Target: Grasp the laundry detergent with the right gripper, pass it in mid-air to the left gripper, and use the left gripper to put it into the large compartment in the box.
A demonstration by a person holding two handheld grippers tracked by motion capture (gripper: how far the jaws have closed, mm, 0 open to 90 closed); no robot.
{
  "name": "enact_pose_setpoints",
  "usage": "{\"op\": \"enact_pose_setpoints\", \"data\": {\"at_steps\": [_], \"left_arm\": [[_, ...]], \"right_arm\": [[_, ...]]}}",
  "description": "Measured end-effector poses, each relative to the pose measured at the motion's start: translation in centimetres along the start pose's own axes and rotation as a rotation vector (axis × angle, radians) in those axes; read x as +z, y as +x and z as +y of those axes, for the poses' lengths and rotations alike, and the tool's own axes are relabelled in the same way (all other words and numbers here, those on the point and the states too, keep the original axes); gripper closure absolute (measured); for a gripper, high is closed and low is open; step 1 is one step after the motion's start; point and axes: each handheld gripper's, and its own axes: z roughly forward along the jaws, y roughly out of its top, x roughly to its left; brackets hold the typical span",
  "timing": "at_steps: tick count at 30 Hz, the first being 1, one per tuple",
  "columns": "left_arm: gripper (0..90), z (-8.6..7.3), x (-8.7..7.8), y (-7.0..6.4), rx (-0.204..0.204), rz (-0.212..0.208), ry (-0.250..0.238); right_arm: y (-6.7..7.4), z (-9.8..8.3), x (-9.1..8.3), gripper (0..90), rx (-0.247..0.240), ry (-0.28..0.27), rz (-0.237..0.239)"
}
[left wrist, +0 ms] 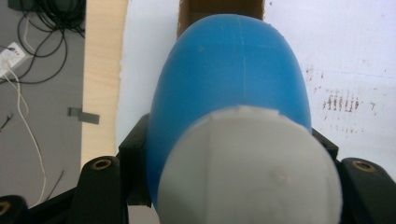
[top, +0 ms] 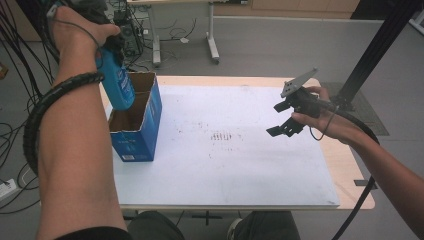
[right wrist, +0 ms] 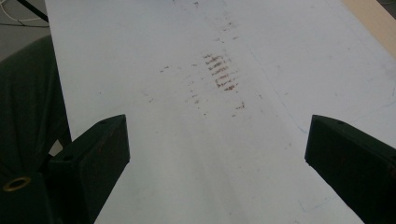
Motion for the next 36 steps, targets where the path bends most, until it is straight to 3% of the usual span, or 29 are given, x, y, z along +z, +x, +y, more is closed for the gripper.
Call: {"op": "enact_pose_setpoints", "data": {"at_steps": [36], "left_arm": [[37.7, -2.3, 14.2, -0.3, 0.056, -0.013, 0.024]], "right_arm": [[-0.1, -0.4, 0.9, 6.7, 0.015, 0.038, -0.021]]}}
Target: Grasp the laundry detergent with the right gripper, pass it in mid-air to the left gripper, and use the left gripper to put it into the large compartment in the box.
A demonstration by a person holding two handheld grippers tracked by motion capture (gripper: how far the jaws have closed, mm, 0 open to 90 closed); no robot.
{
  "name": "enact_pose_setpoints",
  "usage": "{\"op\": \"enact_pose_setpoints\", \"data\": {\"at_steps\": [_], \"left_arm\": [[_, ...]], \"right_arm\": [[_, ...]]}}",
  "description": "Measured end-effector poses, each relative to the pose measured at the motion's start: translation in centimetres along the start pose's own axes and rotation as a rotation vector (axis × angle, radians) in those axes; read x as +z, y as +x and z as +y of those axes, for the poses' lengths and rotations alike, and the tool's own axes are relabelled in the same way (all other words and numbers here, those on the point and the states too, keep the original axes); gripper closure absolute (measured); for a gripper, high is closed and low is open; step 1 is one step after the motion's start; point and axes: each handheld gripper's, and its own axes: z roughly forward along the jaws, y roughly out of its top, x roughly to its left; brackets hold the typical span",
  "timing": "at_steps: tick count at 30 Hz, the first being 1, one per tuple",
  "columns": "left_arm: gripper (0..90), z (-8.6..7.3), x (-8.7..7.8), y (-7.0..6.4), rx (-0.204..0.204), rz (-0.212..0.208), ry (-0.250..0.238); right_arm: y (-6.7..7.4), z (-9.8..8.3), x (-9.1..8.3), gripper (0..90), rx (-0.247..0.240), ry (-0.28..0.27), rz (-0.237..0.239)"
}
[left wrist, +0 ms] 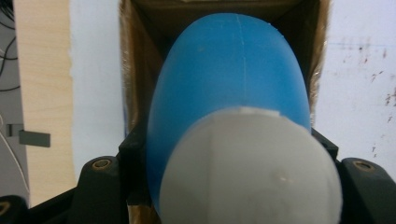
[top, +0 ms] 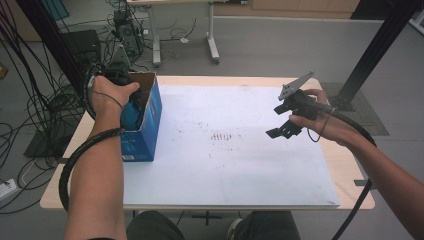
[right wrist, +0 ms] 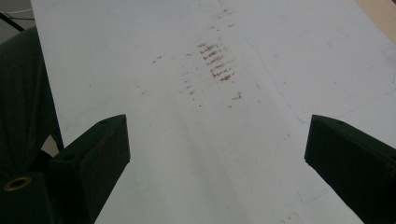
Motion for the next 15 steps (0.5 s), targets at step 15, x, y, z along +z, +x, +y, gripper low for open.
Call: {"op": "enact_pose_setpoints", "data": {"at_steps": [15], "left_arm": [[37.7, -0.7, 3.4, 0.3, 0.025, 0.001, 0.018]], "right_arm": [[-0.5, -0.3, 0.1, 6.7, 0.015, 0.023, -0.014]]}}
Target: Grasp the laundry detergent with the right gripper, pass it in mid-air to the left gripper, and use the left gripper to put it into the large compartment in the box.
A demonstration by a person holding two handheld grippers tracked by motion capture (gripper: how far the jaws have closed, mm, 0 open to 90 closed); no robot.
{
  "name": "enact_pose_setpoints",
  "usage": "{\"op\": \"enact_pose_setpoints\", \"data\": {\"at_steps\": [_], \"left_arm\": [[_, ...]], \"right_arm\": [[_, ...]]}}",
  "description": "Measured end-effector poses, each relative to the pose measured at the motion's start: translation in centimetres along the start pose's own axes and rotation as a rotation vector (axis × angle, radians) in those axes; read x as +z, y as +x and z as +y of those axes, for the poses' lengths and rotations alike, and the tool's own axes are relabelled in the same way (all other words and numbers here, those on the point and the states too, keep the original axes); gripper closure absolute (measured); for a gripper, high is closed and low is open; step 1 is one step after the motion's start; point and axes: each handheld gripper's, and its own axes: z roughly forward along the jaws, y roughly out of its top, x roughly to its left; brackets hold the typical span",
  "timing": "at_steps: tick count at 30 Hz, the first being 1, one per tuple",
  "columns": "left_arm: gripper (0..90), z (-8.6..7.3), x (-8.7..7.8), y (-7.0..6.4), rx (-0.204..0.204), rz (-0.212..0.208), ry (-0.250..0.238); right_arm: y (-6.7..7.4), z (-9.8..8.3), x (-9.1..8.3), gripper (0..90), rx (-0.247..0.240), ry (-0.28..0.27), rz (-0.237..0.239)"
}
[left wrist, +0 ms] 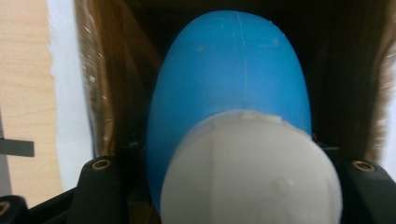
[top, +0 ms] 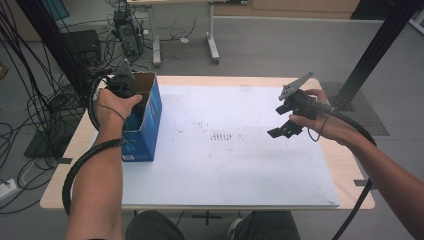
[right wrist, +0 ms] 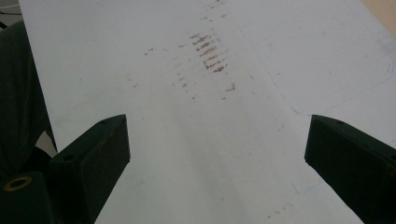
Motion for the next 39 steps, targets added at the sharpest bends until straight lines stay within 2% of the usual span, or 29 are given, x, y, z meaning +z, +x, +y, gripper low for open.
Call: {"op": "enact_pose_setpoints", "data": {"at_steps": [1, 3, 12, 39], "left_arm": [[37.7, -0.05, -0.05, 0.05, -0.001, -0.001, -0.012], [37.7, -0.08, -0.06, 0.09, 0.000, -0.004, 0.003], [37.5, -0.12, -0.02, 0.09, -0.003, -0.006, 0.010], [37.4, -0.08, 0.01, 0.41, -0.003, -0.016, 0.011]], "right_arm": [[-0.04, 0.00, -0.02, 6.7, -0.001, 0.001, -0.001], [-0.13, 0.02, -0.06, 6.7, 0.001, 0.003, -0.004], [-0.26, 0.11, -0.10, 6.7, 0.003, 0.008, -0.014], [-0.26, 0.35, -0.29, 6.7, 0.001, 0.022, -0.021]]}}
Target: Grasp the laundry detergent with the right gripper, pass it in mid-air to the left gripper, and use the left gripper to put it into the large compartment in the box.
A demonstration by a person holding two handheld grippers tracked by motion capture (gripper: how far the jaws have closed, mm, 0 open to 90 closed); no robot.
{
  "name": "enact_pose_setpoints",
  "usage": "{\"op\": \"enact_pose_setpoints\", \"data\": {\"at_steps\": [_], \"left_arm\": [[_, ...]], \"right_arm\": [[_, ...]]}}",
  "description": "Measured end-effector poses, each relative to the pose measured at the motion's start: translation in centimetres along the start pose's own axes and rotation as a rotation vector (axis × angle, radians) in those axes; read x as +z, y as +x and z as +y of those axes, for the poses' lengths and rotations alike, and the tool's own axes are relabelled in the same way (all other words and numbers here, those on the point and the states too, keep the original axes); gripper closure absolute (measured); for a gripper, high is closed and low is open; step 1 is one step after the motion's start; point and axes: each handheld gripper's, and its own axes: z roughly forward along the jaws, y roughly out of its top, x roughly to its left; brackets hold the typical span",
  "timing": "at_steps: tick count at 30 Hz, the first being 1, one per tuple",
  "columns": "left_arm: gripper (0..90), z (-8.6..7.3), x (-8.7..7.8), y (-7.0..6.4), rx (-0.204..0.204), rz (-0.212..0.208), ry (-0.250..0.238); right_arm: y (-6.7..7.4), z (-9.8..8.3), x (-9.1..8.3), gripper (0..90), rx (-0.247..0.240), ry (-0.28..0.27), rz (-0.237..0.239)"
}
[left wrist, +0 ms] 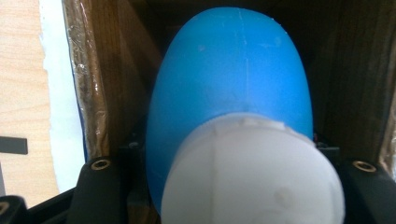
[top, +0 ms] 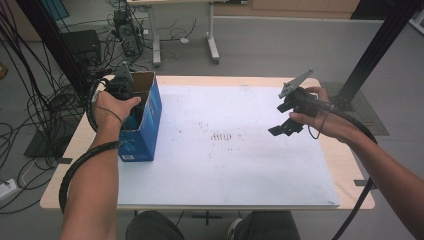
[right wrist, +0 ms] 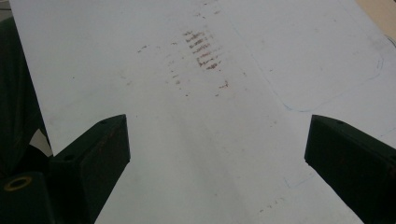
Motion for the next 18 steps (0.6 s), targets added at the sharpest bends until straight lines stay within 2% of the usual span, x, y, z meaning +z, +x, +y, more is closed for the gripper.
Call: {"op": "enact_pose_setpoints", "data": {"at_steps": [18], "left_arm": [[37.4, 0.05, 0.00, -0.06, 0.004, 0.002, 0.001]], "right_arm": [[-0.03, 0.02, -0.27, 6.8, -0.003, -0.001, -0.006]]}}
